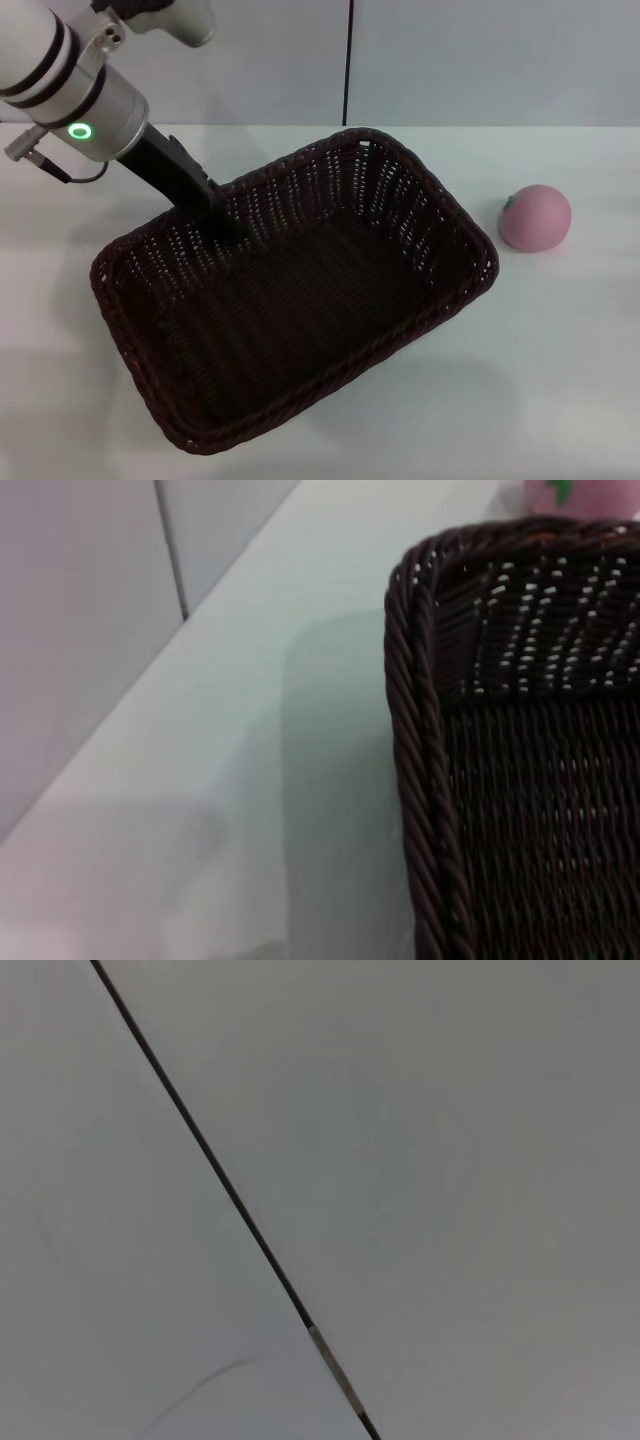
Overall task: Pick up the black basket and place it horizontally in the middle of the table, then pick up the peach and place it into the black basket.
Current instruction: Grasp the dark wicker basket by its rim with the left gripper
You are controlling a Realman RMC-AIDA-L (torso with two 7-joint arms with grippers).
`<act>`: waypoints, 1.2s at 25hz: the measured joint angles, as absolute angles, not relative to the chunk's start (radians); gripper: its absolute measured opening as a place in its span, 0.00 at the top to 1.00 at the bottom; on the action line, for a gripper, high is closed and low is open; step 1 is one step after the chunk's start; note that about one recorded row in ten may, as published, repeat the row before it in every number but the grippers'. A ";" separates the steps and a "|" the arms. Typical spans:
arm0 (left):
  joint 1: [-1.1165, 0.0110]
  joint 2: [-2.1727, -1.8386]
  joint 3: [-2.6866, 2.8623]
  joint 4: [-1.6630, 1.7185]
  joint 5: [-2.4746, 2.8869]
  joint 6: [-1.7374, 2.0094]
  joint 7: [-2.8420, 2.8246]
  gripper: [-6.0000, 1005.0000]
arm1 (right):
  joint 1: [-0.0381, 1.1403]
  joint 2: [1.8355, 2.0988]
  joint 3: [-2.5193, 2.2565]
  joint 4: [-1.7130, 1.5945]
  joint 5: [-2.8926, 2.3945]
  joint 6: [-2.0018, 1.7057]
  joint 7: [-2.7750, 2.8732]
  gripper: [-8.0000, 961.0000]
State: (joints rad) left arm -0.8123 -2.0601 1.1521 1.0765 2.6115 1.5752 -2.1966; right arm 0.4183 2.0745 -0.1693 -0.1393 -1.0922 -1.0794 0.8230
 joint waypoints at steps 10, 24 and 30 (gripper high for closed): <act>-0.801 -2.060 1.161 1.065 2.613 1.566 -2.194 0.51 | 0.413 2.075 -0.165 -0.140 -1.092 -1.056 0.822 0.20; -0.773 -2.061 1.145 1.082 2.540 1.567 -2.124 0.79 | 0.405 2.076 -0.144 -0.140 -1.092 -1.055 0.825 0.20; -0.739 -2.059 1.103 1.142 2.444 1.591 -2.030 0.80 | 0.405 2.074 -0.143 -0.140 -1.092 -1.056 0.829 0.20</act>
State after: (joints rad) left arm -0.7391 -2.0588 1.1025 1.1421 2.4444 1.5911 -2.0298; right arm 0.4051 2.0744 -0.1426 -0.1395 -1.0919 -1.0563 0.8293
